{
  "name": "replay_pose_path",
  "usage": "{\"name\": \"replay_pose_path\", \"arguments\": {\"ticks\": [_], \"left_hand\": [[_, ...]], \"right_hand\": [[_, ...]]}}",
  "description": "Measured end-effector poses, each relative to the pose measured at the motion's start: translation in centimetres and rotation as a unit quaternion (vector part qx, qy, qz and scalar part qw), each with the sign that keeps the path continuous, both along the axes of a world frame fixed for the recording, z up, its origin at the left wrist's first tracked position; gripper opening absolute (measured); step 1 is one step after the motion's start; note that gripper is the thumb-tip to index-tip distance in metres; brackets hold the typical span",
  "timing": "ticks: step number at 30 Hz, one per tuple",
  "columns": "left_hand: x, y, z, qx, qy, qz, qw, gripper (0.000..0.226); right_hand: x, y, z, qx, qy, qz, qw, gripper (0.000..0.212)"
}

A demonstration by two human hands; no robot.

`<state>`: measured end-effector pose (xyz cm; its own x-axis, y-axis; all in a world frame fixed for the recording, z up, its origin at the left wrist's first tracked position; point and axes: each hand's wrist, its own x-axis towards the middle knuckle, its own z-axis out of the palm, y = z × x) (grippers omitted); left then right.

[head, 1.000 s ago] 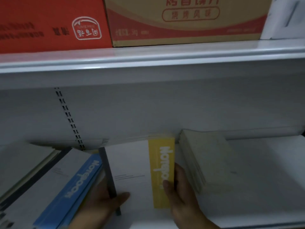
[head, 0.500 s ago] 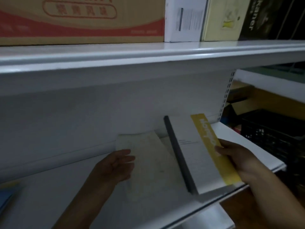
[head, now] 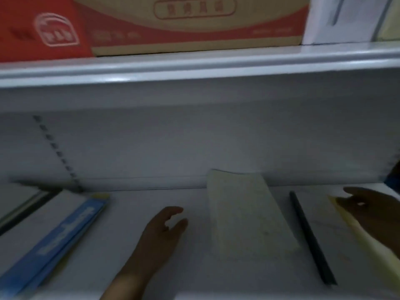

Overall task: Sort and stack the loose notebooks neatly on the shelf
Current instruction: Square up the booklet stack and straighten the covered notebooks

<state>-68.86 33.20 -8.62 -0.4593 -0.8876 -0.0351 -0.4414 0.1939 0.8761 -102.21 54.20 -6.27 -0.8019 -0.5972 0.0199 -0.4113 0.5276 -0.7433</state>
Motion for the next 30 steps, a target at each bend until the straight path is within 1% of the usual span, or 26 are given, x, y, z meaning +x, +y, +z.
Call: {"name": "replay_pose_path", "arguments": {"ticks": [1, 3, 5, 6, 7, 9, 10, 11, 13, 14, 15, 16, 17, 18, 19, 20, 22, 23, 25, 27, 28, 30], "left_hand": [[1.7, -0.4, 0.0, -0.009, 0.008, 0.013, 1.000, 0.022], [5.2, -1.1, 0.5, -0.018, 0.027, 0.057, 0.998, 0.019], [9.0, -2.3, 1.0, -0.028, 0.038, 0.121, 0.992, 0.018], [10.9, -3.0, 1.1, -0.035, 0.036, 0.154, 0.987, 0.018], [12.9, -3.7, 1.1, -0.046, 0.034, 0.185, 0.981, 0.018], [16.8, -5.2, 1.1, -0.082, -0.015, 0.220, 0.972, 0.015], [18.8, -5.8, 1.1, -0.111, -0.062, 0.222, 0.967, 0.018], [20.7, -6.4, 1.0, -0.148, -0.106, 0.220, 0.958, 0.023], [24.1, -7.5, 0.8, -0.206, -0.141, 0.217, 0.944, 0.031], [25.6, -8.1, 0.7, -0.228, -0.147, 0.215, 0.938, 0.036], [27.0, -8.9, 0.6, -0.239, -0.163, 0.205, 0.935, 0.041], [28.3, -9.8, 0.0, -0.247, -0.184, 0.186, 0.933, 0.042], [29.3, -10.8, -0.9, -0.269, -0.214, 0.165, 0.924, 0.038], [29.9, -11.6, -1.8, -0.292, -0.250, 0.134, 0.914, 0.032], [30.2, -12.3, -2.5, -0.314, -0.283, 0.103, 0.900, 0.031], [30.4, -12.7, -3.3, -0.328, -0.307, 0.082, 0.890, 0.034], [30.6, -12.9, -3.7, -0.326, -0.330, 0.070, 0.883, 0.033], [30.7, -12.8, -3.7, -0.315, -0.328, 0.067, 0.888, 0.030], [30.9, -12.6, -3.4, -0.308, -0.293, 0.075, 0.902, 0.022], [31.0, -12.7, -3.2, -0.297, -0.281, 0.069, 0.910, 0.025], [31.0, -12.7, -3.0, -0.288, -0.277, 0.068, 0.914, 0.025], [30.8, -12.7, -2.9, -0.273, -0.271, 0.079, 0.920, 0.024]], "right_hand": [[3.3, -2.3, 1.3, -0.033, -0.010, 0.037, 0.999, 0.059], [11.8, -6.4, 3.2, -0.078, -0.035, 0.152, 0.985, 0.046], [20.0, -9.9, 3.0, -0.096, -0.120, 0.280, 0.948, 0.035], [23.4, -11.4, 2.1, -0.096, -0.177, 0.324, 0.924, 0.036], [25.9, -13.0, 0.7, -0.089, -0.237, 0.344, 0.904, 0.040], [30.3, -16.1, -1.9, -0.078, -0.399, 0.326, 0.854, 0.029], [32.2, -17.4, -2.6, -0.069, -0.468, 0.303, 0.827, 0.024], [34.0, -18.7, -3.1, -0.072, -0.521, 0.277, 0.805, 0.024], [37.1, -20.8, -3.3, -0.103, -0.591, 0.221, 0.769, 0.022], [38.4, -21.9, -3.3, -0.122, -0.613, 0.203, 0.754, 0.021], [39.6, -23.0, -3.4, -0.136, -0.620, 0.196, 0.748, 0.023], [41.0, -24.0, -3.2, -0.142, -0.606, 0.194, 0.758, 0.025], [42.2, -25.0, -3.2, -0.141, -0.586, 0.198, 0.773, 0.025], [43.5, -25.8, -3.0, -0.138, -0.573, 0.203, 0.782, 0.024], [44.7, -26.4, -2.9, -0.134, -0.566, 0.197, 0.789, 0.020], [45.7, -26.9, -2.6, -0.134, -0.563, 0.177, 0.796, 0.015], [46.6, -27.7, -2.2, -0.142, -0.552, 0.127, 0.812, 0.009], [46.6, -27.9, -2.0, -0.149, -0.553, 0.107, 0.813, 0.008], [46.1, -28.2, -1.8, -0.156, -0.572, 0.081, 0.801, 0.003], [45.8, -28.7, -1.7, -0.137, -0.581, 0.083, 0.798, 0.007], [45.8, -29.0, -1.7, -0.120, -0.574, 0.093, 0.805, 0.010], [45.9, -29.7, -1.5, -0.088, -0.531, 0.123, 0.834, 0.016]]}}
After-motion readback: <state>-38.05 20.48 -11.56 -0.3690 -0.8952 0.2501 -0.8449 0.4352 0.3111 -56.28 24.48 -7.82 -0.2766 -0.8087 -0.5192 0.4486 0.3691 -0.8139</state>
